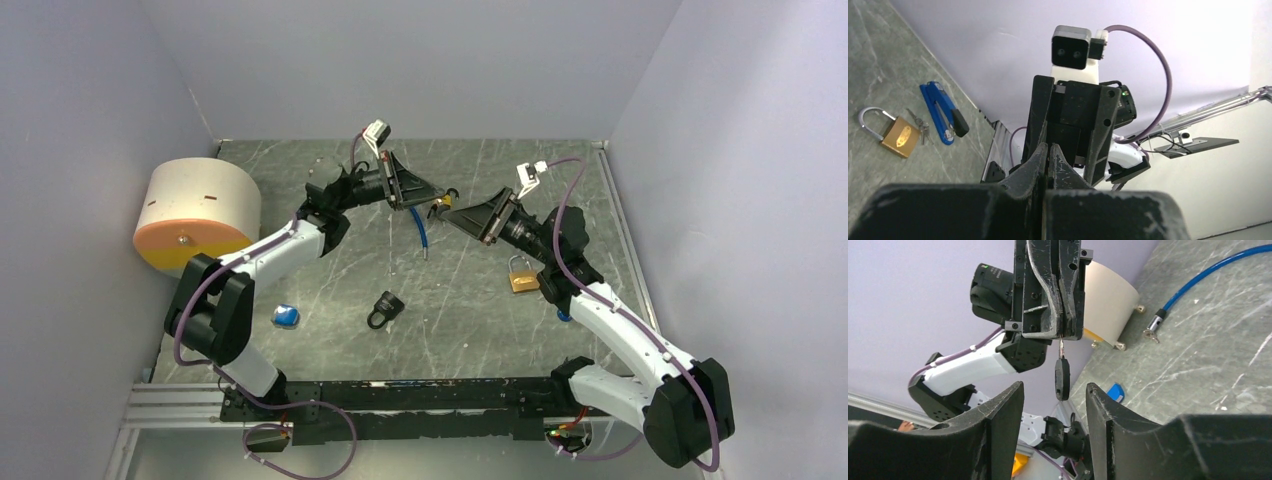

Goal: Unlock with the key
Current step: Pick up the key from the center of the board.

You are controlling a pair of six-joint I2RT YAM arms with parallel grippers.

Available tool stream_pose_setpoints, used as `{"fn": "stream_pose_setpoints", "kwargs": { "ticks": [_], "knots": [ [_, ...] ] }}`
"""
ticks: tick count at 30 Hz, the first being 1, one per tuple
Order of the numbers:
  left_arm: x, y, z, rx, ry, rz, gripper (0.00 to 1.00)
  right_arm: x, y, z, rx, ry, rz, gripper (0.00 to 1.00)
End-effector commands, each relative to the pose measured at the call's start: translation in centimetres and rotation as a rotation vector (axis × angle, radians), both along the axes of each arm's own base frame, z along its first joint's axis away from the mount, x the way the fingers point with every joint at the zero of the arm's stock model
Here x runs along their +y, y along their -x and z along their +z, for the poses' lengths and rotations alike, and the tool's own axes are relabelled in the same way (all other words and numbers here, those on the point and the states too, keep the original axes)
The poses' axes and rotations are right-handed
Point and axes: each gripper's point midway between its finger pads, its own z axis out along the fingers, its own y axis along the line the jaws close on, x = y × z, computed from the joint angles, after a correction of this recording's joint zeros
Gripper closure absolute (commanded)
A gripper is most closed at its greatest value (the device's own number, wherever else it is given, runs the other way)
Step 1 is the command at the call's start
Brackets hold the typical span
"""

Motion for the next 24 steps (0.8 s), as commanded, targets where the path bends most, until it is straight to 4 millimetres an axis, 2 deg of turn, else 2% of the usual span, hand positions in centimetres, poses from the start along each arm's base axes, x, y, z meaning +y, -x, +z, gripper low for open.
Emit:
{"fn": "stream_pose_setpoints", "kwargs": {
  "ticks": [1, 11, 15, 16, 17, 19, 20, 21, 23, 24],
  "knots": [
    [0.2, 0.6, 2.4, -0.075, 0.085, -0.005, 0.97, 0.0, 0.9, 3.7, -0.094, -0.077, 0.03, 0.52],
    [-0.1, 0.9, 2.3, -0.083, 0.074, 0.005, 0.97, 0.4, 0.2, 4.3, -0.075, -0.12, 0.04, 0.76],
    [-0.1, 0.8, 2.0, -0.069, 0.05, 0.021, 0.97, 0.4, 0.1, 4.0, -0.07, -0.125, 0.039, 0.95],
    [0.0, 0.8, 2.0, -0.068, 0.044, 0.026, 0.92, 0.4, -0.1, 3.7, -0.066, -0.115, 0.032, 1.0],
    [0.0, 0.7, 1.8, -0.059, 0.033, 0.035, 0.8, 0.3, -0.3, 3.3, -0.057, -0.101, 0.022, 1.0],
    [0.2, 0.2, 0.5, -0.017, -0.024, 0.078, 0.49, 0.1, -0.9, 2.1, -0.031, -0.057, -0.015, 1.0],
    [0.4, -0.5, -1.0, 0.038, -0.091, 0.126, 0.38, -0.1, -1.2, 1.1, -0.011, -0.025, -0.039, 1.0],
    [1.0, -1.2, -3.0, 0.091, -0.192, 0.2, 0.33, -0.5, -1.6, 0.1, 0.007, 0.013, -0.073, 1.0],
    [3.3, -2.4, -7.2, 0.192, -0.435, 0.362, 0.21, -1.4, -2.4, -2.4, 0.056, 0.097, -0.146, 1.0],
    [4.7, -2.7, -8.5, 0.209, -0.532, 0.429, 0.18, -2.0, -2.7, -3.7, 0.08, 0.144, -0.184, 1.0]
  ]
}}
